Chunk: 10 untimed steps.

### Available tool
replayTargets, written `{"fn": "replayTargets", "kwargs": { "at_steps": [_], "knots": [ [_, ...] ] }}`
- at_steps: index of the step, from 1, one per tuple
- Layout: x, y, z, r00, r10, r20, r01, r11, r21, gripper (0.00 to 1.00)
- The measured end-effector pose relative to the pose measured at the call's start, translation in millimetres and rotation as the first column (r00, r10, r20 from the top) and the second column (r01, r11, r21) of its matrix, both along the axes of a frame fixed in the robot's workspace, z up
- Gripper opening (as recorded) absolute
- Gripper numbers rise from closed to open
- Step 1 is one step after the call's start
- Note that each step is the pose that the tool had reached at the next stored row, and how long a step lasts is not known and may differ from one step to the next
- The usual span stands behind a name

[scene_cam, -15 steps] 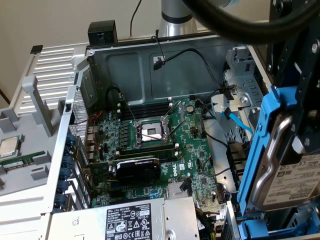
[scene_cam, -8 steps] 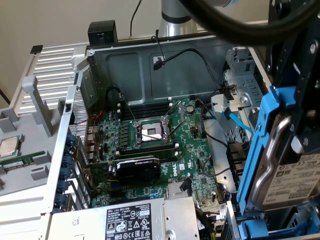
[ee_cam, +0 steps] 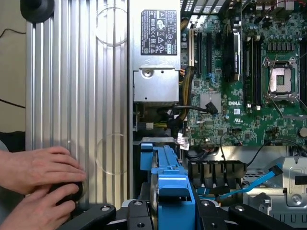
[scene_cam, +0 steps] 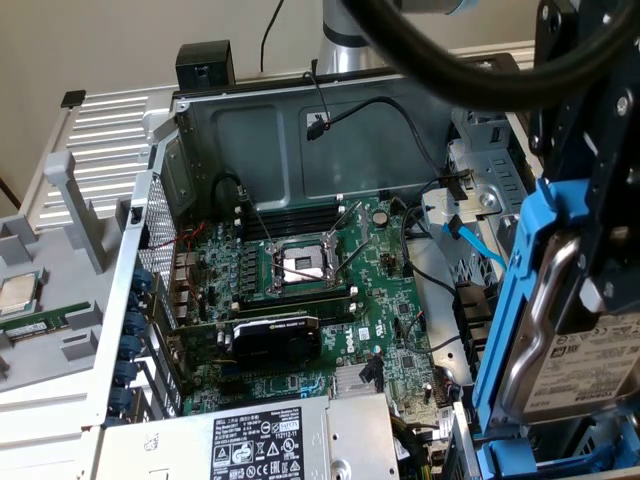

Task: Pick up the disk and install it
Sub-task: 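Insert the disk into the insertion slot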

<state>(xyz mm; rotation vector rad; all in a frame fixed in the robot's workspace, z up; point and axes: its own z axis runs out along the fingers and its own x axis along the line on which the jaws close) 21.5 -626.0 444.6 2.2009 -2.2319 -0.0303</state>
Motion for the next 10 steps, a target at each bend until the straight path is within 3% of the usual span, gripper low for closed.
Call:
{"fn": "replayTargets", "kwargs": {
  "at_steps": [6,10],
  "knots": [
    [0.1,0.3,-2.8,1.0000,0.000,0.0000,0.000,1.0000,0.0002,0.37],
    [0.2,2.7,-3.7,1.0000,0.000,0.0000,0.000,1.0000,0.0000,0.37]
  ]
}}
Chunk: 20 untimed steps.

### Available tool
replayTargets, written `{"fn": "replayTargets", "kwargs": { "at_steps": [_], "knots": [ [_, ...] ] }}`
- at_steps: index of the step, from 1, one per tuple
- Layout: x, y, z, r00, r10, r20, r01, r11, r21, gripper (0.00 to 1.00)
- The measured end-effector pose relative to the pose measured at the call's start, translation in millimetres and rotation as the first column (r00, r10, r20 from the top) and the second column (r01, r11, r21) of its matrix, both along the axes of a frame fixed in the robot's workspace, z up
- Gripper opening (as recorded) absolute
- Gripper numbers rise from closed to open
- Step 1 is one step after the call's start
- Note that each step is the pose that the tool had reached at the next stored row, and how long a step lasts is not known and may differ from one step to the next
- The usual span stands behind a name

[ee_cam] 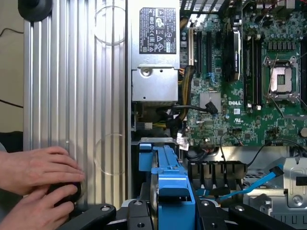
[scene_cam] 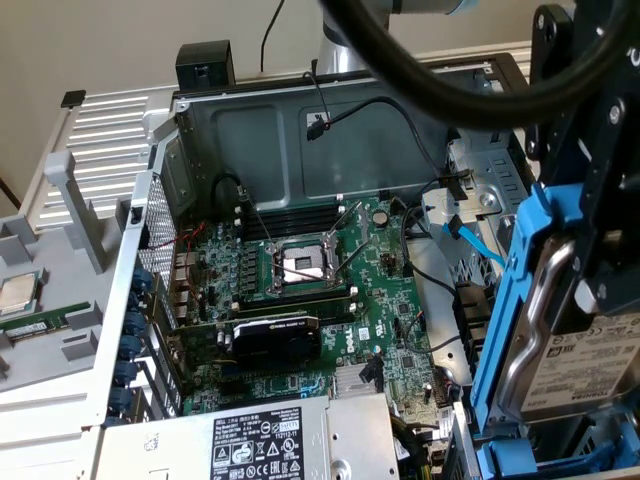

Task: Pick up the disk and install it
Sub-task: 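Insert the disk into the insertion slot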

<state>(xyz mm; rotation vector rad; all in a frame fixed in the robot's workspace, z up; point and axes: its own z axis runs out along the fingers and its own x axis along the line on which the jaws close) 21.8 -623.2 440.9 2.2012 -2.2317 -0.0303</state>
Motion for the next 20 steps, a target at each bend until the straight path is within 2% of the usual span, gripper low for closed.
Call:
{"fn": "replayTargets", "kwargs": {
  "at_steps": [15,20],
  "knots": [
    [0.0,0.1,-4.1,1.0000,0.000,0.0000,0.000,1.0000,0.0002,0.37],
    [0.0,2.0,-4.4,1.0000,0.000,0.0000,0.000,1.0000,0.0002,0.37]
  ]
}}
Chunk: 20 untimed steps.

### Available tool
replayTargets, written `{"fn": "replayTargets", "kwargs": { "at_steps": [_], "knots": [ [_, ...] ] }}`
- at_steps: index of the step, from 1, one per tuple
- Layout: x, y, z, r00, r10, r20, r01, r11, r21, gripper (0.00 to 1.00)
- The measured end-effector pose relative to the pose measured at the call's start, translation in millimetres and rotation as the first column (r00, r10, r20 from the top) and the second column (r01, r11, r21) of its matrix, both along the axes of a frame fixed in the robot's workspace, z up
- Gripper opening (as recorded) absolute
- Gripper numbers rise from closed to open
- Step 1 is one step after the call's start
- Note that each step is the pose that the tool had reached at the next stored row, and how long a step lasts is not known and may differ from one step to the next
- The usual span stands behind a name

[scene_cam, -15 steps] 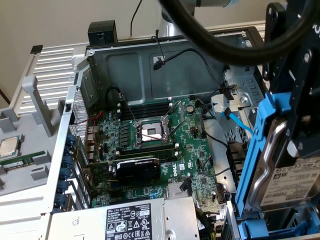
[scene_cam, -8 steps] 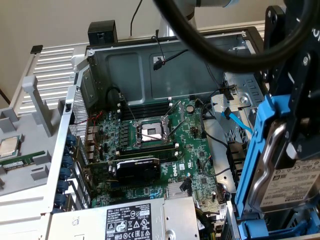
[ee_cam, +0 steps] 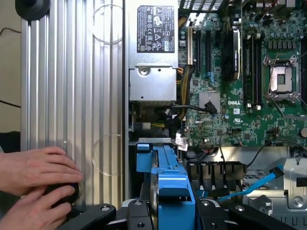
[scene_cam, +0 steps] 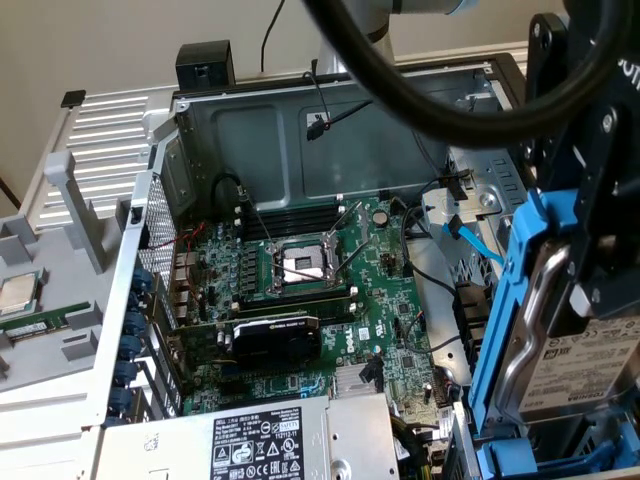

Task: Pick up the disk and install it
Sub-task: 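Insert the disk into the insertion slot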

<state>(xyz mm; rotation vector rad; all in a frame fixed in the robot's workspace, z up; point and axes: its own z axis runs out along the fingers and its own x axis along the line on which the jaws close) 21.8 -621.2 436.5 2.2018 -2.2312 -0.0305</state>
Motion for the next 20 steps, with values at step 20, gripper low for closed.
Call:
{"fn": "replayTargets", "kwargs": {
  "at_steps": [20],
  "knots": [
    [0.1,0.8,-2.7,1.0000,0.000,0.0000,0.000,1.0000,-0.0002,0.37]
  ]
}}
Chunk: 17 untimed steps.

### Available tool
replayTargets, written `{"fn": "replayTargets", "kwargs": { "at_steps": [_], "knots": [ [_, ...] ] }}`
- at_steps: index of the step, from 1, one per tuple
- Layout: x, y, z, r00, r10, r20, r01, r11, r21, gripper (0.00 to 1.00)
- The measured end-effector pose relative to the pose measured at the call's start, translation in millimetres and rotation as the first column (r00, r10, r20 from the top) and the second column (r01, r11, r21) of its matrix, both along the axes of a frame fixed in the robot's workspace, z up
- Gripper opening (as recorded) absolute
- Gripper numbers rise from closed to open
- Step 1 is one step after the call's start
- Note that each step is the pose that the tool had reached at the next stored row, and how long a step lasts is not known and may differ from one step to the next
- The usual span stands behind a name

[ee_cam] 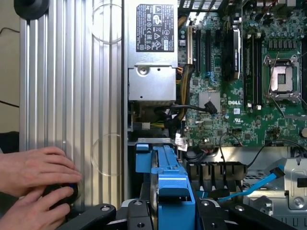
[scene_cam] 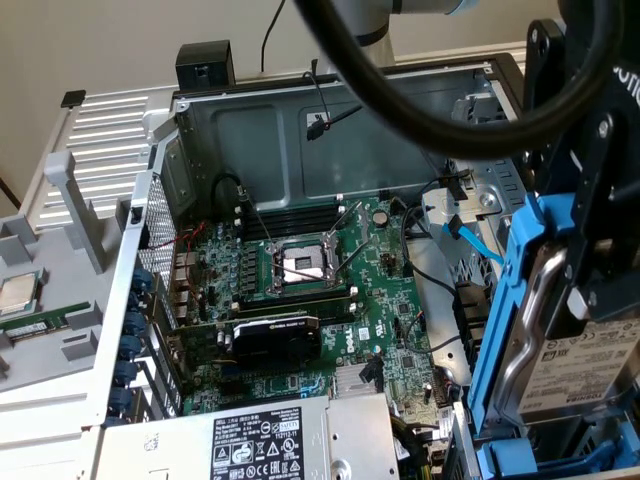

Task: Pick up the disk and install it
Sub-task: 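Insert the disk into the insertion slot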

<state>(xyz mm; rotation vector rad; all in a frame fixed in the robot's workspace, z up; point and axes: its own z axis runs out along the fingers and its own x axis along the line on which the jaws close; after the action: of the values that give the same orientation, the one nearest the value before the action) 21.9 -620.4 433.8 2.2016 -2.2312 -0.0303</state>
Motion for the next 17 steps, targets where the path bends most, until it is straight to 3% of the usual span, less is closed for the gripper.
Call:
{"fn": "replayTargets", "kwargs": {
  "at_steps": [8,17],
  "knots": [
    [0.1,3.1,0.0,1.0000,0.000,0.0000,0.000,1.0000,0.0001,0.37],
    [0.1,3.2,-0.4,1.0000,0.000,0.0000,0.000,1.0000,-0.0001,0.37]
  ]
}}
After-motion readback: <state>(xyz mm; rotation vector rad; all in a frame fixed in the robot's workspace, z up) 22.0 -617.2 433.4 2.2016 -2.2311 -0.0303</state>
